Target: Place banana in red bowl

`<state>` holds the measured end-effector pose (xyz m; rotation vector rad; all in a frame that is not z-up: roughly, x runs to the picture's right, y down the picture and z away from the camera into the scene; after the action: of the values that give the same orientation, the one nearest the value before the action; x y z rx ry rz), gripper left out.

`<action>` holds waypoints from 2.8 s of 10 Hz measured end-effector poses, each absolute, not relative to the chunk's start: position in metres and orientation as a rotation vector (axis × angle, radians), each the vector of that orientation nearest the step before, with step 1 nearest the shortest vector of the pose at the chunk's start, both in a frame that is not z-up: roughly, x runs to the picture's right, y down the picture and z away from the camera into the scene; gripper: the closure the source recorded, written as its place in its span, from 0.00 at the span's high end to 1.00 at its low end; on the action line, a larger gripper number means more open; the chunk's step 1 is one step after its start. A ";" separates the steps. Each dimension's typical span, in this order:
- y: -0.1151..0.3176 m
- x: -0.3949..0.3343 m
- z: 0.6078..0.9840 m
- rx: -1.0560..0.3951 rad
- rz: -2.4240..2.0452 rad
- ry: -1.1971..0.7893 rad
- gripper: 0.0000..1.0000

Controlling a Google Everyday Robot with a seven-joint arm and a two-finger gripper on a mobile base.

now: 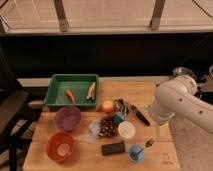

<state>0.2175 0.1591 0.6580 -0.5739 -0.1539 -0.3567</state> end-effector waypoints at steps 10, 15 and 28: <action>0.159 0.217 0.658 -0.574 -0.357 -0.154 0.80; 0.159 0.217 0.658 -0.574 -0.357 -0.154 0.80; 0.075 0.095 0.703 -0.486 -0.579 -0.315 0.80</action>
<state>0.0952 0.0752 0.7028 -0.4863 -0.3146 -0.5793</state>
